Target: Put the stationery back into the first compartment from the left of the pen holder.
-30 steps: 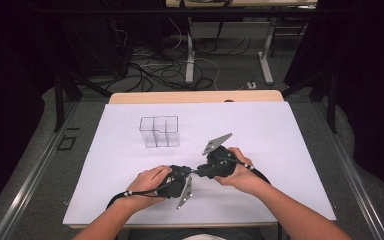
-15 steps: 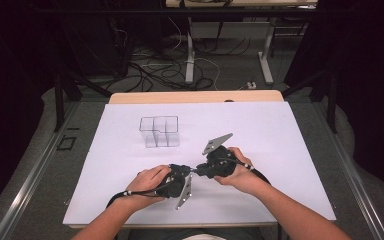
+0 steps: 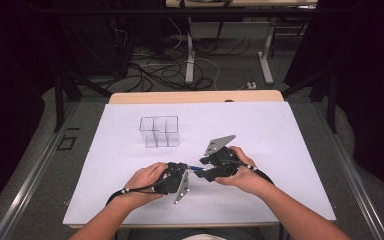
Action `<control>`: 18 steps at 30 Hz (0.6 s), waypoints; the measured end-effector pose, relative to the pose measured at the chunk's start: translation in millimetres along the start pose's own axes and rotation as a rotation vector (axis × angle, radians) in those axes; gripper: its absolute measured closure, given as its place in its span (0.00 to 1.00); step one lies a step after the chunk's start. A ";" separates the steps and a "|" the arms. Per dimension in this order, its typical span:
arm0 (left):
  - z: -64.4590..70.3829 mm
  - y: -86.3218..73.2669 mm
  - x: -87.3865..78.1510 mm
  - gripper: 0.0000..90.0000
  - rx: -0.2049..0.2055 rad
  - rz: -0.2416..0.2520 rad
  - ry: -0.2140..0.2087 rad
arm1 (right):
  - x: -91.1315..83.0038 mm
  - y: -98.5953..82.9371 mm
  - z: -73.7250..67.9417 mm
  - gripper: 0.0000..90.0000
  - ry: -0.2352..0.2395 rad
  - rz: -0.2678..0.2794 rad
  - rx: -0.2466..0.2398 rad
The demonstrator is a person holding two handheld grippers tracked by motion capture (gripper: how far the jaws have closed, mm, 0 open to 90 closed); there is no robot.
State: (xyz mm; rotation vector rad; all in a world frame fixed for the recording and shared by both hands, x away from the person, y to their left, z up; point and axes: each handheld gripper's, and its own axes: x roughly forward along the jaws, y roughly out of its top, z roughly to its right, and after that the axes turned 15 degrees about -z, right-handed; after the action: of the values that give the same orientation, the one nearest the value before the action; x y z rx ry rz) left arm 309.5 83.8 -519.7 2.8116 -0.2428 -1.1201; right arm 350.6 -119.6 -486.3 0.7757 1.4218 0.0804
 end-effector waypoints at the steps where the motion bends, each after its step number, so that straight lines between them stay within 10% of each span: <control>1: -1.7 -1.0 0.0 0.88 -0.006 0.000 0.001 | -0.2 -1.0 1.6 0.49 -0.008 0.011 -0.003; 9: -22.6 -12.8 -2.5 0.88 -0.138 0.005 -0.031 | -5.1 -10.4 11.0 0.40 -0.050 0.080 0.050; 18: -62.2 -40.9 -6.0 0.88 -0.455 0.122 -0.073 | -9.9 -21.1 20.2 0.31 -0.066 0.110 0.161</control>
State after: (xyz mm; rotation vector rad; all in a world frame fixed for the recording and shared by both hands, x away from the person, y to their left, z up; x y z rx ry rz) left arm 352.5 127.5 -477.0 2.3305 -0.1401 -1.0895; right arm 358.6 -149.1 -489.9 0.9809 1.3337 0.0243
